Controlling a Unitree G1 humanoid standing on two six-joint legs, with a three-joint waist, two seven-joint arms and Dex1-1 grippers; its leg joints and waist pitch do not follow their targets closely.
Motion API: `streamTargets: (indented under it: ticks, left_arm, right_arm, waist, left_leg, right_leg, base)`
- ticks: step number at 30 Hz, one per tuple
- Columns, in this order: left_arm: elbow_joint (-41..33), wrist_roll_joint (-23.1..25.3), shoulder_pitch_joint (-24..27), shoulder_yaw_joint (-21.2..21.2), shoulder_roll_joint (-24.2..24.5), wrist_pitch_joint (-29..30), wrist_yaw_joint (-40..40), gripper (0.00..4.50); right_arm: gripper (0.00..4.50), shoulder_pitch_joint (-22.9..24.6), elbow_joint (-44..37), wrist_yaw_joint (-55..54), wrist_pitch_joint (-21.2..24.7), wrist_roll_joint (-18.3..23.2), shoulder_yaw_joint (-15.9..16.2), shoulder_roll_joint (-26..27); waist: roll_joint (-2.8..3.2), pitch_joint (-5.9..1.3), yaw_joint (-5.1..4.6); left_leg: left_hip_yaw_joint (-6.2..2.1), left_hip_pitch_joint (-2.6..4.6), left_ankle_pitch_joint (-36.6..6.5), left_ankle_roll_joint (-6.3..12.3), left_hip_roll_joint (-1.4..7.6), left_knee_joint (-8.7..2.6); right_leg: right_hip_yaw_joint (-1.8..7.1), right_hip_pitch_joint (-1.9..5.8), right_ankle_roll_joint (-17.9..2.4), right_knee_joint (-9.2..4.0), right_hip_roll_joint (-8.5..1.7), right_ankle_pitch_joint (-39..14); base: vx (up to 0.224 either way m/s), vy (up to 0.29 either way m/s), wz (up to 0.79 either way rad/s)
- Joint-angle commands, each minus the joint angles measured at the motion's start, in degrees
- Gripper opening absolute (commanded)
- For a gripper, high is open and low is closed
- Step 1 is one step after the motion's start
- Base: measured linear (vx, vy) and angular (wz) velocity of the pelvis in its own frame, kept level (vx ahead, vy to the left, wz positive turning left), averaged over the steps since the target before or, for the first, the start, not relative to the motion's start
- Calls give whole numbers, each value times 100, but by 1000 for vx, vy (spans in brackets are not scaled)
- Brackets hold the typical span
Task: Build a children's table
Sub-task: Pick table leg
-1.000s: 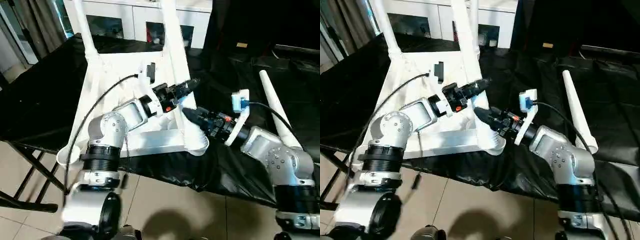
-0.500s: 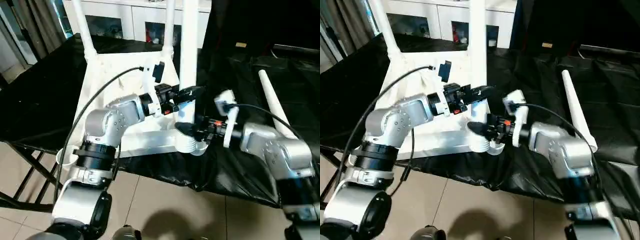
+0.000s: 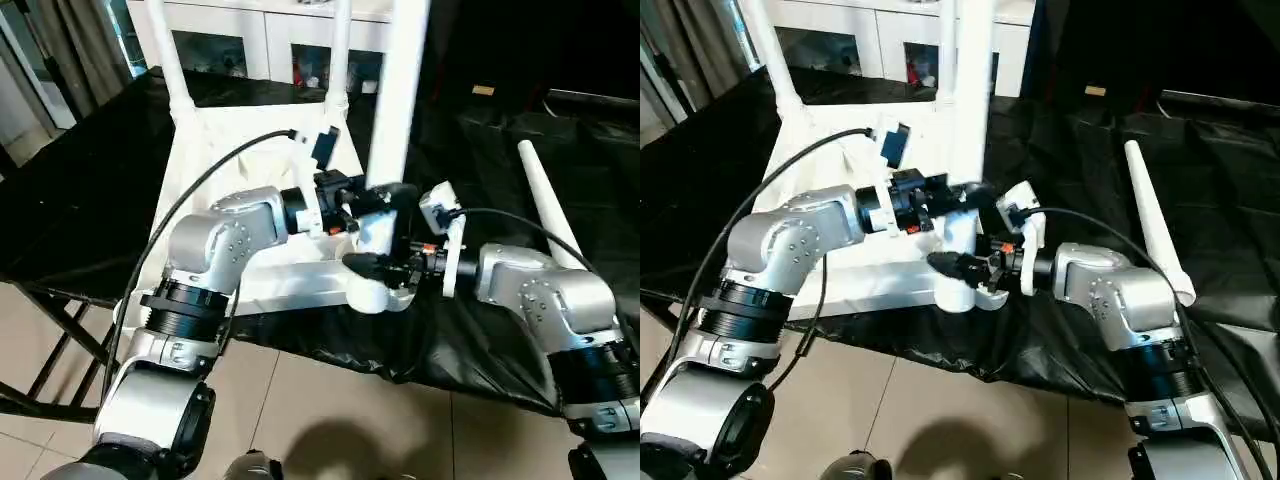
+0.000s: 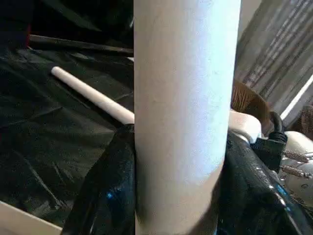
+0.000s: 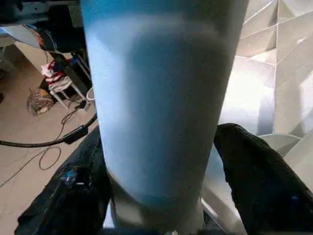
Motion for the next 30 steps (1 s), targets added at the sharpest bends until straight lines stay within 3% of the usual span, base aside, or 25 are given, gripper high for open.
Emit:
streamTargets:
  ticks: [1,8,12,13,14,18,19,23,25,27,28,30]
  left_arm:
    - [-200,-56,-89,-101,-20,31,-202,190]
    - [-183,-78,-97,-109,14,27,-246,190]
    - [-216,28,-69,-211,77,-155,-376,190]
    - [-188,16,-79,-177,61,-126,-328,245]
    - [-161,36,-87,-144,47,-145,-250,259]
    - [-105,72,-96,-49,35,-326,-166,272]
    - [-18,203,-100,60,19,-775,-46,287]
    - [105,320,-101,232,0,-1344,114,301]
    - [175,260,-96,490,-2,-1547,270,301]
    - [163,290,-18,479,110,-1595,146,301]
    - [155,512,171,224,403,-1661,-182,301]
    - [194,902,363,-223,741,-1848,-535,301]
  right_arm:
    - [330,-60,92,-17,-28,-73,10,-22]
    - [259,-58,174,33,-111,-109,17,-6]
    - [246,-51,203,24,-167,-139,8,30]
    - [216,-50,215,16,-182,-148,4,41]
    - [215,-47,227,7,-191,-148,-4,53]
    - [203,-22,246,-71,-234,-151,-43,118]
    - [198,12,275,-261,-370,-207,-118,222]
    - [192,21,416,-629,-549,-276,-297,383]
    - [191,20,609,-1019,-848,-391,-462,540]
    - [191,26,724,-1309,-1097,-525,-535,622]
    - [191,56,887,-1696,-1598,-752,-607,745]
    - [191,117,965,-1934,-2169,-968,-643,826]
  waist:
    - [-80,-499,-28]
    - [-93,-502,-29]
    - [-92,-498,-23]
    - [-92,-501,-26]
    - [-91,-503,-27]
    - [-91,-504,-27]
    - [-117,-502,-28]
    - [-104,-507,-29]
    - [-96,-510,-40]
    - [-102,-515,-37]
    - [-98,-512,-44]
    - [-77,-500,-87]
  left_leg:
    - [-127,154,-591,116,228,-380]
    - [-125,151,-565,134,223,-372]
    - [-130,151,-589,143,226,-378]
    - [-124,152,-595,125,225,-372]
    - [-123,150,-577,124,223,-371]
    - [-126,150,-550,116,222,-370]
    - [-123,140,-548,141,218,-370]
    - [-131,146,-553,81,223,-377]
    - [-121,150,-572,48,217,-373]
    - [-123,157,-552,21,217,-375]
    - [-120,154,-542,11,213,-378]
    - [-119,161,-604,-39,212,-398]
  right_leg:
    - [263,326,-1199,-382,-392,-798]
    - [263,330,-1217,-373,-390,-774]
    - [261,326,-1189,-384,-392,-845]
    - [265,326,-1184,-382,-399,-852]
    - [263,327,-1190,-378,-395,-835]
    - [260,328,-1198,-370,-390,-798]
    - [263,334,-1193,-375,-392,-791]
    - [261,323,-1147,-384,-401,-842]
    - [260,314,-1160,-378,-397,-825]
    - [261,304,-1150,-366,-408,-823]
    - [259,302,-1129,-360,-398,-828]
    - [267,277,-974,-371,-382,-990]
  base:
    - [0,0,0]
    - [0,0,0]
    - [0,0,0]
    - [0,0,0]
    - [0,0,0]
    - [0,0,0]
    - [0,0,0]
    - [0,0,0]
    - [0,0,0]
    - [0,0,0]
    - [0,0,0]
    - [0,0,0]
